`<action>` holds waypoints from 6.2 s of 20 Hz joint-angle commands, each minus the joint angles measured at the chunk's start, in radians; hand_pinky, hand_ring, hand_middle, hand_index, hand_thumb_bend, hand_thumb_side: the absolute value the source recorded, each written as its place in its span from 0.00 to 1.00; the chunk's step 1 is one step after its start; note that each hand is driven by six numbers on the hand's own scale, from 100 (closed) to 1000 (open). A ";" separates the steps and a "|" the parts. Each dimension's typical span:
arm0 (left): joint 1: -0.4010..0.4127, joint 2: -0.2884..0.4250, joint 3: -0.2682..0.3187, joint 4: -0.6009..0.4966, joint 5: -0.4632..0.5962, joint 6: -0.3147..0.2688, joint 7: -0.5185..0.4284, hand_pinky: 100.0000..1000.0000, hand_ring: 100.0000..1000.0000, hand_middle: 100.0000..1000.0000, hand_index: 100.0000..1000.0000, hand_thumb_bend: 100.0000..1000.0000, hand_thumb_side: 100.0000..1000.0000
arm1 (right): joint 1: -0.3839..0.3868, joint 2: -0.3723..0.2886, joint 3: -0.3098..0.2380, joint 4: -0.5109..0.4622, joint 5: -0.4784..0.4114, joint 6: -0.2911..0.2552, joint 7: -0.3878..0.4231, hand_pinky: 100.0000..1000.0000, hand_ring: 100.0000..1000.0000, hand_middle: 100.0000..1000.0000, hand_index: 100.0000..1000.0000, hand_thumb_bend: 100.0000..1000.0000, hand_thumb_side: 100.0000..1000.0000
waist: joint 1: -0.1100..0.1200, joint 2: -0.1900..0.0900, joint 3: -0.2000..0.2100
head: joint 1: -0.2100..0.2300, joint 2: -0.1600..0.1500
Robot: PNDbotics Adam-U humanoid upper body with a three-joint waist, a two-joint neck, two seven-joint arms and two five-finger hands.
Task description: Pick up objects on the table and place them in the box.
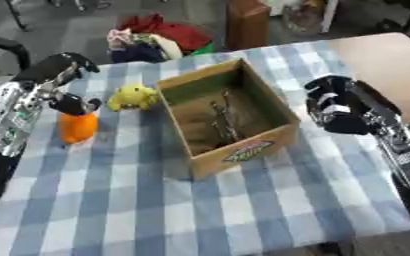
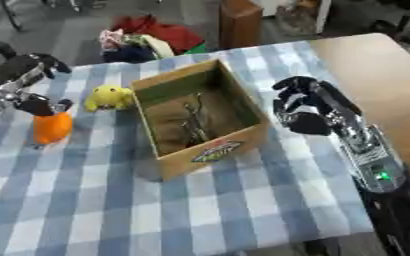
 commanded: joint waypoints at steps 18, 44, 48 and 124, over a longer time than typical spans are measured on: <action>-0.049 -0.008 0.025 0.044 0.010 0.002 0.059 0.52 0.24 0.19 0.33 0.22 0.00 | -0.013 -0.023 -0.012 -0.007 -0.003 -0.002 -0.002 0.53 0.75 0.43 0.73 0.00 0.03 | -0.012 -0.016 -0.007 | -0.004 0.001; -0.253 -0.305 -0.154 0.138 0.133 -0.222 0.145 0.64 0.54 0.50 0.61 0.35 0.10 | -0.028 0.009 0.009 0.000 -0.004 -0.008 0.026 0.53 0.76 0.43 0.73 0.00 0.04 | -0.016 -0.018 -0.078 | 0.029 0.001; -0.251 -0.283 -0.141 0.090 0.228 -0.210 0.174 0.70 0.68 0.69 0.76 0.52 0.35 | -0.027 0.008 0.008 0.000 -0.004 -0.008 0.025 0.53 0.76 0.43 0.73 0.00 0.04 | -0.015 -0.017 -0.075 | 0.026 -0.002; -0.255 -0.222 -0.175 0.057 0.155 -0.183 0.186 0.66 0.56 0.52 0.59 0.15 0.00 | -0.026 0.015 0.006 0.001 -0.007 -0.007 0.039 0.53 0.76 0.42 0.73 0.00 0.07 | -0.012 0.006 -0.097 | 0.021 -0.018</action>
